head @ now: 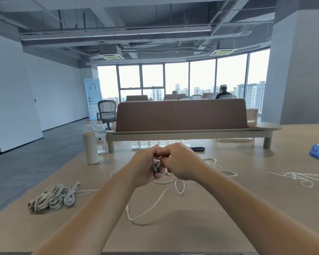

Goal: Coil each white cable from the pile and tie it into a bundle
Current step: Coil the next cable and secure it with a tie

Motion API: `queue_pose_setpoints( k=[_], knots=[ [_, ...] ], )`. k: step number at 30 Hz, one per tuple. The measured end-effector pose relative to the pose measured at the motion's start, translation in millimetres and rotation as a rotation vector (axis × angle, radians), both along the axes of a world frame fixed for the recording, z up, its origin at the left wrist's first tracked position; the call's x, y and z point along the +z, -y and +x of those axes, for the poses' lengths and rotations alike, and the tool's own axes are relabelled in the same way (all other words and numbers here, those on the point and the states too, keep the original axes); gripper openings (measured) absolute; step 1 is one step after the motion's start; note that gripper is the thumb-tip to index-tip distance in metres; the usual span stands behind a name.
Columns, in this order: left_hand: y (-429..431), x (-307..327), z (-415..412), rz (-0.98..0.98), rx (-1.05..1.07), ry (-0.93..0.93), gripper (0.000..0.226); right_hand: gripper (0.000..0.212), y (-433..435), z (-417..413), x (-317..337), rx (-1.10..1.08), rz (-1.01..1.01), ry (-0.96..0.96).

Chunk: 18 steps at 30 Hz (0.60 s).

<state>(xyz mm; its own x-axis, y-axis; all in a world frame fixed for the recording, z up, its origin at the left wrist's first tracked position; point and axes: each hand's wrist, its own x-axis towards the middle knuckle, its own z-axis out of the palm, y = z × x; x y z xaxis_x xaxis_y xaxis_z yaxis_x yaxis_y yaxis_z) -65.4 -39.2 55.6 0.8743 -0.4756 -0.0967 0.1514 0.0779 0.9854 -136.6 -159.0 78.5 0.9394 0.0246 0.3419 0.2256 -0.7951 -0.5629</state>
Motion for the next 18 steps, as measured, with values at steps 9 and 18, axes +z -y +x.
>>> queue_pose_setpoints(
  k=[9, 18],
  knots=[
    [-9.9, 4.5, 11.0, -0.124, 0.137, -0.072, 0.045, 0.013, 18.1, -1.9, -13.6, 0.066, 0.331, -0.119],
    [-3.3, 16.9, -0.9, -0.329, 0.168, -0.183, 0.053, 0.029, 6.9, 1.9, -22.7, 0.03, 0.337, -0.171]
  ],
)
